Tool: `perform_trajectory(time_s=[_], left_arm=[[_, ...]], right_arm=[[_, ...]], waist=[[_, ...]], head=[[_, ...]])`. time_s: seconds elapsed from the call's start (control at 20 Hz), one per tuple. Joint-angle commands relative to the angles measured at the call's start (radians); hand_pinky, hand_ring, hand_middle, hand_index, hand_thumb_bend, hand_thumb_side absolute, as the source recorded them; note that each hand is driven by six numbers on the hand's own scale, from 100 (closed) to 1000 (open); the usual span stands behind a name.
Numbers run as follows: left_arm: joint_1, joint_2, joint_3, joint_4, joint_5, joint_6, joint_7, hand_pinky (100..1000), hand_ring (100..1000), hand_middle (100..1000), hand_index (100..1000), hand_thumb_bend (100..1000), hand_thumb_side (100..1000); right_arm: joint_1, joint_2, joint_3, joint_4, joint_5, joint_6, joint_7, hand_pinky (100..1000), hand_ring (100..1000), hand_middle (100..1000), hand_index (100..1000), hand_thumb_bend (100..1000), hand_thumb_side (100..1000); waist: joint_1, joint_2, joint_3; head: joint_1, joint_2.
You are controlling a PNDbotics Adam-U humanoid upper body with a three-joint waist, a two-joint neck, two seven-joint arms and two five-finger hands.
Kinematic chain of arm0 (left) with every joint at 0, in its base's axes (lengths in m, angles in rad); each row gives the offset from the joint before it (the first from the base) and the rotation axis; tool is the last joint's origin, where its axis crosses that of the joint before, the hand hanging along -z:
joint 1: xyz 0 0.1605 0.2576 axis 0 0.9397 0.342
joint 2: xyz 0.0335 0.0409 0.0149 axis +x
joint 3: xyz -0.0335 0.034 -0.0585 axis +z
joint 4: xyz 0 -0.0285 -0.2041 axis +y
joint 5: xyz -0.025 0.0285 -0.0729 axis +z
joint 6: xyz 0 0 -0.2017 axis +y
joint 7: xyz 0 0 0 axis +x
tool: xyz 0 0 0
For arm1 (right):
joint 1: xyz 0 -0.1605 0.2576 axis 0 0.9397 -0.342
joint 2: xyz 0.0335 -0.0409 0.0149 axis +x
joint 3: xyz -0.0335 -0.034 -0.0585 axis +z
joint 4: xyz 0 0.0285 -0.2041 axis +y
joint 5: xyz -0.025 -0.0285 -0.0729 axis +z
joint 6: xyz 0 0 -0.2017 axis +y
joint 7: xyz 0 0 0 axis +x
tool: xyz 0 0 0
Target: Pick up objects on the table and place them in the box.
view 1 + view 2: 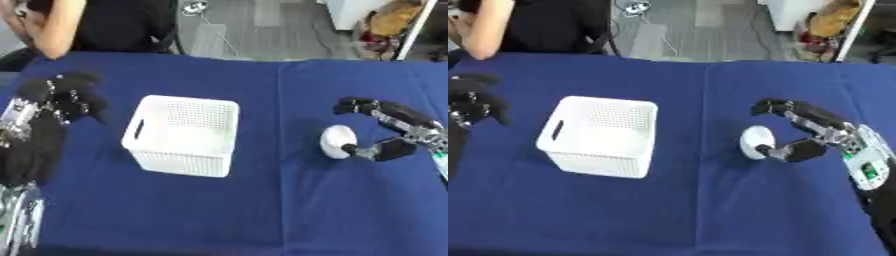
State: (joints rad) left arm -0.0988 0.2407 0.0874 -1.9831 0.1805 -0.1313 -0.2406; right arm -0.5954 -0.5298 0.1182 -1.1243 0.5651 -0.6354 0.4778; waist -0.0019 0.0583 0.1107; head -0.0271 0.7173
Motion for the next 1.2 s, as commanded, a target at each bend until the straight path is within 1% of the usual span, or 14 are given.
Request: perform_trajectory(time_s=[0.05, 0.3, 0.5, 0.55, 1.2], left_arm=[[-0.01, 0.011, 0.001, -0.017, 0.003, -0.001, -0.003, 477, 562, 726, 699, 121, 964], [-0.011, 0.011, 0.0, -0.017, 0.003, -0.001, -0.004, 477, 562, 726, 699, 121, 964], [-0.012, 0.011, 0.0, -0.017, 0.003, -0.002, -0.004, 477, 562, 726, 699, 120, 964], [-0.012, 0.011, 0.0, -0.017, 0.003, -0.002, -0.005, 477, 562, 726, 699, 120, 964], [-0.015, 0.01, 0.0, -0.017, 0.002, -0.005, -0.006, 477, 562, 727, 699, 119, 964]], right_arm=[[-0.031, -0.011, 0.003, -0.001, 0.01, -0.272, 0.276, 893, 1000, 883, 904, 390, 528], [-0.039, -0.003, 0.004, 0.01, 0.023, -0.272, 0.275, 889, 1000, 880, 903, 389, 524], [-0.043, 0.006, -0.002, 0.033, 0.051, -0.272, 0.267, 881, 1000, 878, 900, 394, 515], [-0.043, 0.007, -0.004, 0.04, 0.06, -0.272, 0.262, 880, 1000, 877, 900, 397, 504], [-0.046, 0.024, -0.015, 0.129, 0.184, -0.272, 0.173, 881, 1000, 872, 898, 399, 512]], waist=[[0.0, -0.011, 0.001], [0.001, -0.01, 0.002], [0.002, -0.008, 0.003], [0.002, -0.008, 0.003], [0.005, -0.002, 0.005]], head=[[-0.01, 0.001], [-0.015, -0.001], [-0.019, 0.0], [-0.02, 0.0], [-0.021, 0.0]])
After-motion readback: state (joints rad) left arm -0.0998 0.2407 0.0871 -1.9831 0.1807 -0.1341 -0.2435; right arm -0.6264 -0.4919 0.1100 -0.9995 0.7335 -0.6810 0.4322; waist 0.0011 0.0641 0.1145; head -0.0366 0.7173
